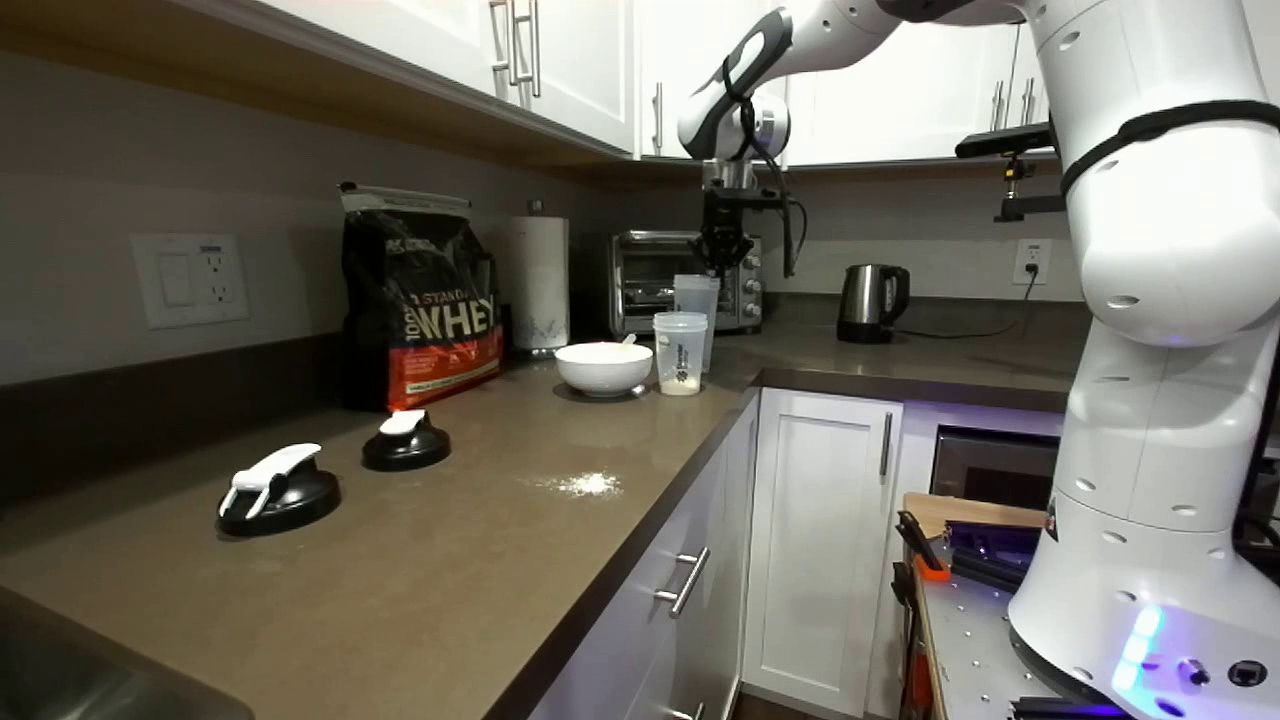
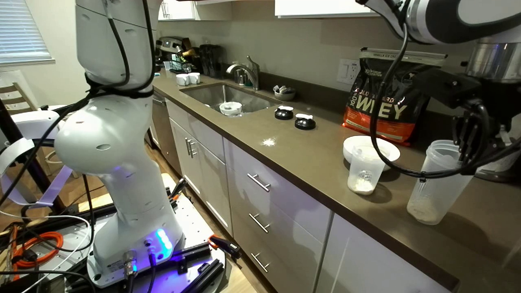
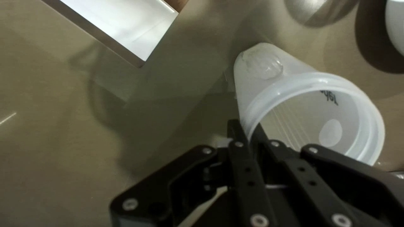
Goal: Move the bigger cup to the left
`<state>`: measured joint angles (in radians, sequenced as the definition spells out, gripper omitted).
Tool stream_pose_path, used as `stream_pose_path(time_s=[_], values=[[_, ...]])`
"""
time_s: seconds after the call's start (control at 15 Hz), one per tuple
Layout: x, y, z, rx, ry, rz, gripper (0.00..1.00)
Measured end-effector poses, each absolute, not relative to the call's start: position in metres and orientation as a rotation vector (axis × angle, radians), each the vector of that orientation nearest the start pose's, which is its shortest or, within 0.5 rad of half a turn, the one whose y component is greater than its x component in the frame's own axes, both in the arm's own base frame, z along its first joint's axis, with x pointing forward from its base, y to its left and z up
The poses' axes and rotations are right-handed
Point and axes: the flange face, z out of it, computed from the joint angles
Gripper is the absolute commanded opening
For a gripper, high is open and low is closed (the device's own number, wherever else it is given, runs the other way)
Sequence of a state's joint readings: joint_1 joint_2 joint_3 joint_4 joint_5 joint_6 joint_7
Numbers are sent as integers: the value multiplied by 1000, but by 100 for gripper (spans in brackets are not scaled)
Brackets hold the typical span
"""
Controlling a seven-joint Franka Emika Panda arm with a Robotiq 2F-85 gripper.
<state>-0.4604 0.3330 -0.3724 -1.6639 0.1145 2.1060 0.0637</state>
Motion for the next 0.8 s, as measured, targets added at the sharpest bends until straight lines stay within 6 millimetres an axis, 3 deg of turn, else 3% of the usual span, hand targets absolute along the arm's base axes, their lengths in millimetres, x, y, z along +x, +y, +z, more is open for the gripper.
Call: stream_pose_path(time_s=[0.4,0.8], values=[[479,-460,444,-2878,1388,-202,2],[488,-450,479,-2923,1346,-272,2]])
